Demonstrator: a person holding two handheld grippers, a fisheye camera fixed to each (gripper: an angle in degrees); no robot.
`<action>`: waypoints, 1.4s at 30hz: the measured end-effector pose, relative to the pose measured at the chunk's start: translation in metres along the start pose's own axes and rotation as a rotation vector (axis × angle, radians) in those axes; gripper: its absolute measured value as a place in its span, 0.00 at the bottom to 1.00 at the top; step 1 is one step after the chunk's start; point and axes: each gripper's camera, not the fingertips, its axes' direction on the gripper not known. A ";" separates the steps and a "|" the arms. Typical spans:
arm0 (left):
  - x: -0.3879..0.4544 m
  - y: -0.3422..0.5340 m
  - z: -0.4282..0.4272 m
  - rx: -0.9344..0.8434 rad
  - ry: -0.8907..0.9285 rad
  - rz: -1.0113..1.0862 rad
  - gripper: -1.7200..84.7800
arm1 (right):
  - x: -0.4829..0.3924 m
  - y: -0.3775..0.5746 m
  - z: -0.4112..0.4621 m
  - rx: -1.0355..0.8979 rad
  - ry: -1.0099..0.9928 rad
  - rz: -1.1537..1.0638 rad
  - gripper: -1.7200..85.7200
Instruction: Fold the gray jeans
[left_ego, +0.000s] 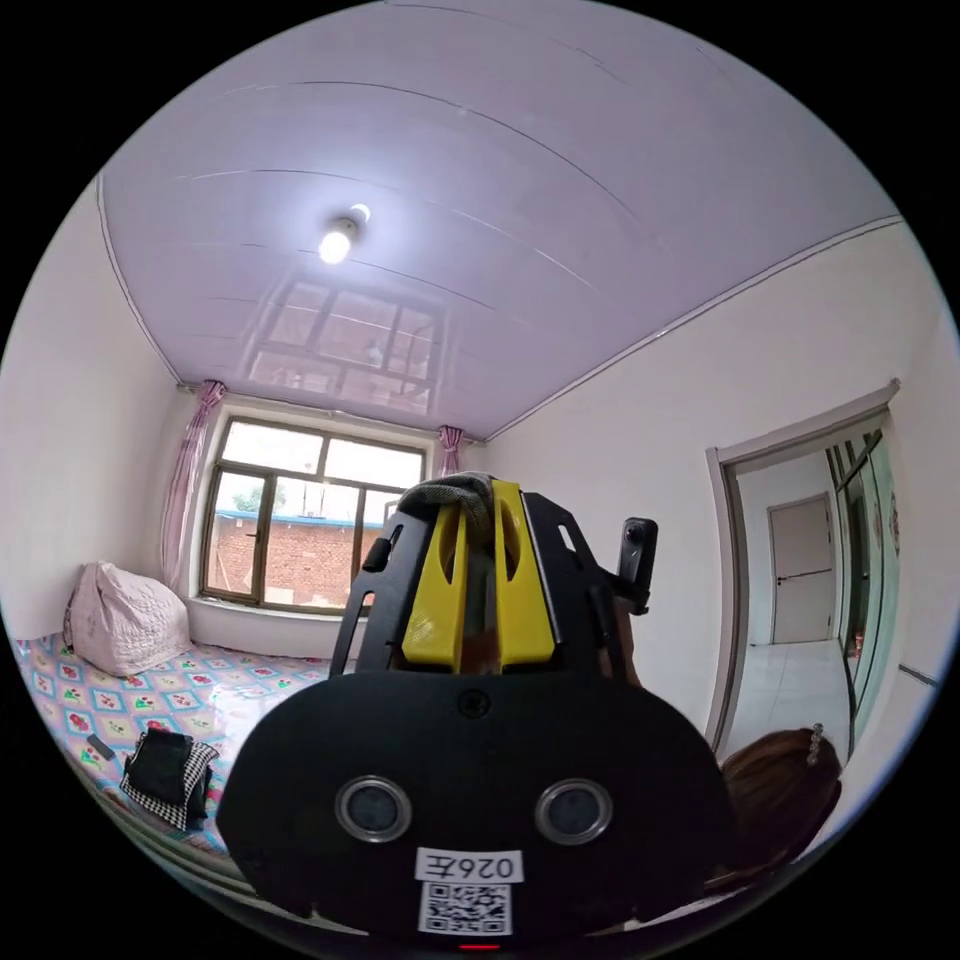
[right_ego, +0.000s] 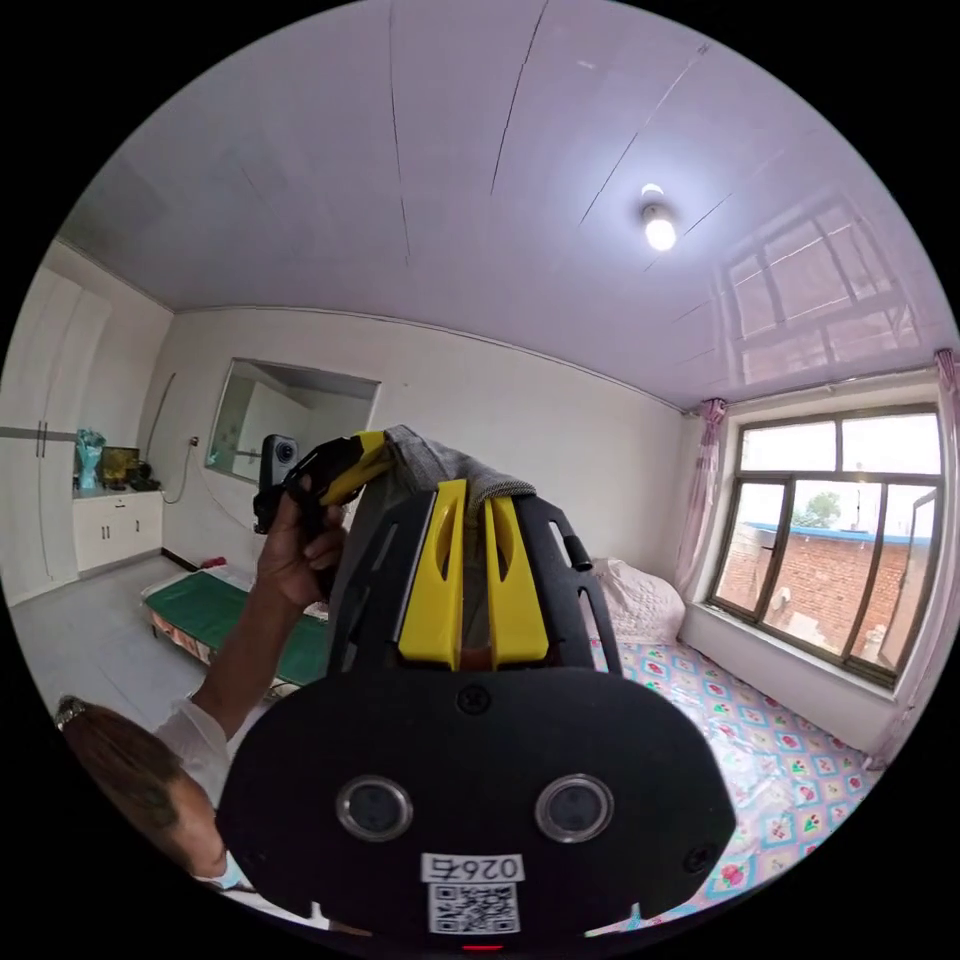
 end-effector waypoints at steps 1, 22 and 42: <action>0.002 -0.003 0.001 0.009 0.004 0.001 0.07 | -0.005 -0.002 0.006 -0.002 0.030 -0.018 0.01; -0.020 -0.034 0.248 0.025 0.140 0.048 0.07 | 0.181 0.113 -0.002 0.041 0.392 -0.118 0.01; -0.493 0.032 0.684 -0.007 0.662 0.051 0.07 | 0.678 0.357 0.261 -0.002 0.625 -0.096 0.01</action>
